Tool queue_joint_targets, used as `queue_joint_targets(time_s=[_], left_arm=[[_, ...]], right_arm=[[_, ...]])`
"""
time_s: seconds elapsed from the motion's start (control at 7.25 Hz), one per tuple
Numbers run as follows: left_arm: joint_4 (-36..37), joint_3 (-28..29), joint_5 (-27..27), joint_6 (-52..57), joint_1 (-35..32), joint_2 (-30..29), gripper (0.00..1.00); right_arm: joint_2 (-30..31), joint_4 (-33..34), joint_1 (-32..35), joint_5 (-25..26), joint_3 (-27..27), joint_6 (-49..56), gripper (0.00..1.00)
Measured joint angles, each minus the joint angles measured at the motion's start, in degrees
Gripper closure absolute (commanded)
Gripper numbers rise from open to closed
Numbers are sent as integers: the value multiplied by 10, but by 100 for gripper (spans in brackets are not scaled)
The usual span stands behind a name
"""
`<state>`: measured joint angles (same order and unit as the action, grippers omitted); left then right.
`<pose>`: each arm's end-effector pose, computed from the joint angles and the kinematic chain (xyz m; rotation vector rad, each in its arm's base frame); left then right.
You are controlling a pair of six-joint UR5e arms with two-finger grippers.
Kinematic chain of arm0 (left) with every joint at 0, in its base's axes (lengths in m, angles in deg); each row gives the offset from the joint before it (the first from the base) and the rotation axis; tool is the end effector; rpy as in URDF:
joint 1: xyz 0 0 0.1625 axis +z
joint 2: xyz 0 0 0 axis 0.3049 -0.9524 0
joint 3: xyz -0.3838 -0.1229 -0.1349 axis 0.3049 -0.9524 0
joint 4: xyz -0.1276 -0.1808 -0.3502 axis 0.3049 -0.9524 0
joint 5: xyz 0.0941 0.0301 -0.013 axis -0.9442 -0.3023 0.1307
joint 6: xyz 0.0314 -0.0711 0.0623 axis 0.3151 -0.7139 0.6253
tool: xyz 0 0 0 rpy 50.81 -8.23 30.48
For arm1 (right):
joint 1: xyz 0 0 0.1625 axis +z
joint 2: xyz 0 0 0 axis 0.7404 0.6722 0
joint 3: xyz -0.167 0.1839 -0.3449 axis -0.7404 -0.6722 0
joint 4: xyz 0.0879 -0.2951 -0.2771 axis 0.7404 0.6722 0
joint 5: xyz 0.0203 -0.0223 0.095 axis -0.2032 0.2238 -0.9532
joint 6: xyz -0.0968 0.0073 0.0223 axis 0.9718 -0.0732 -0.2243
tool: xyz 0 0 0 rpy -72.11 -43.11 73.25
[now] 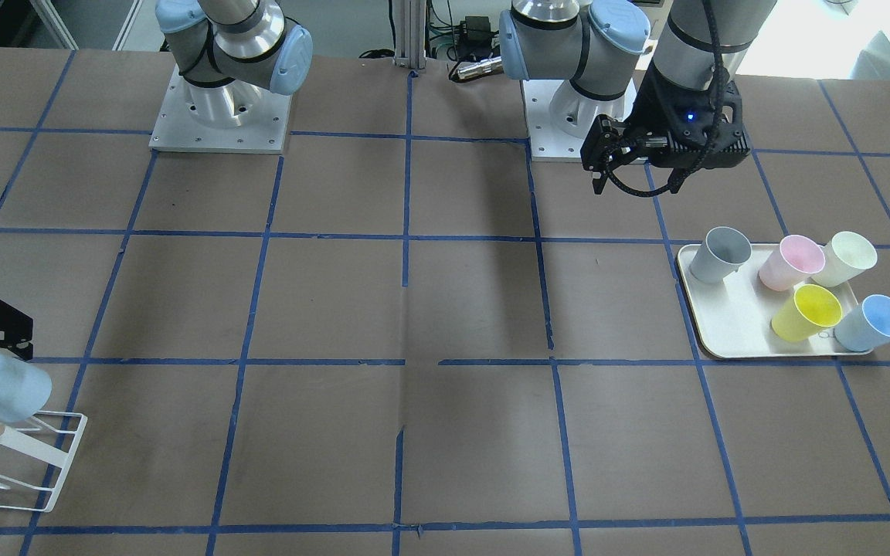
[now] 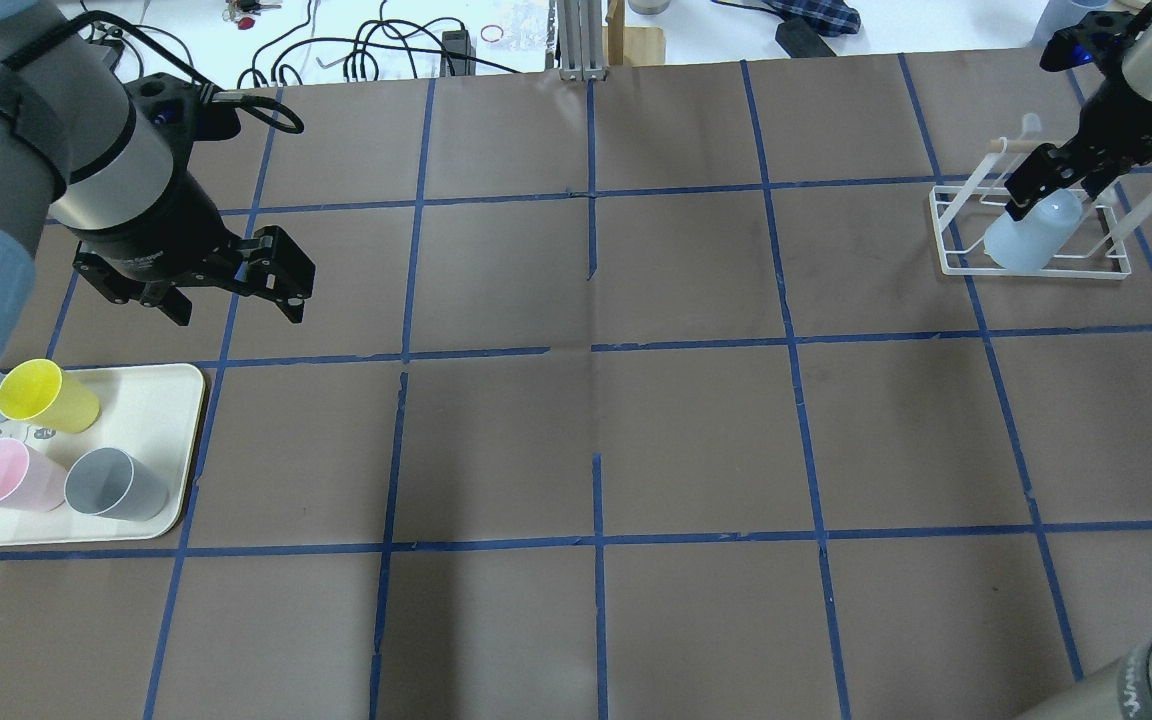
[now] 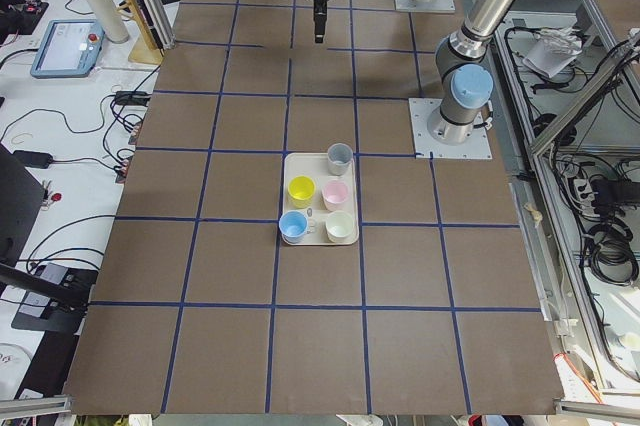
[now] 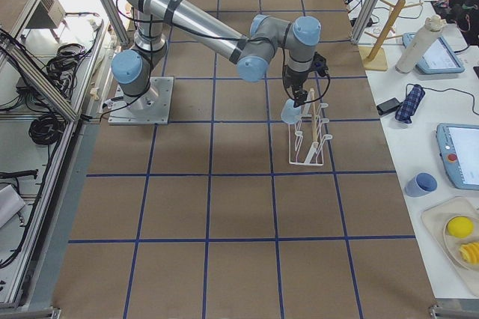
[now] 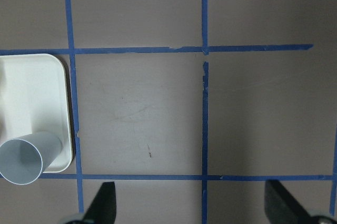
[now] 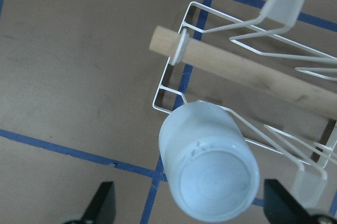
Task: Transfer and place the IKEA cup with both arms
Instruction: 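Grasp the light-blue cup on the rack with the right gripper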
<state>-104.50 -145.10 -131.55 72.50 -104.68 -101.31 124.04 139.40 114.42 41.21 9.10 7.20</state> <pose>-0.1053 -0.4470 0.4657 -0.0106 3.0974 -0.0392 -0.1211 -0.6208 0.3304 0.4473 -3.1044 0.0576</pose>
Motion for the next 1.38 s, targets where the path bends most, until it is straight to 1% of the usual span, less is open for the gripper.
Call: queue_joint_targets(time_s=[0.69, 0.83, 0.97, 1.1, 1.24, 1.38], left_arm=[[12, -8, 0, -2, 0, -3, 0], [11, -8, 0, -1, 0, -4, 0], [10, -8, -1, -1, 0, -3, 0], [9, -8, -1, 0, 0, -2, 0], [9, -8, -2, 0, 0, -2, 0], [9, -9, -2, 0, 0, -2, 0]], right_arm=[[-32, 25, 0, -1, 0, 0, 0], [-36, 29, 0, 0, 0, 0, 3], [-38, 32, 0, 0, 0, 0, 10], [-39, 33, 0, 0, 0, 0, 31], [-39, 33, -1, 1, -1, 0, 48], [-40, 33, -3, 0, -2, 1, 56]])
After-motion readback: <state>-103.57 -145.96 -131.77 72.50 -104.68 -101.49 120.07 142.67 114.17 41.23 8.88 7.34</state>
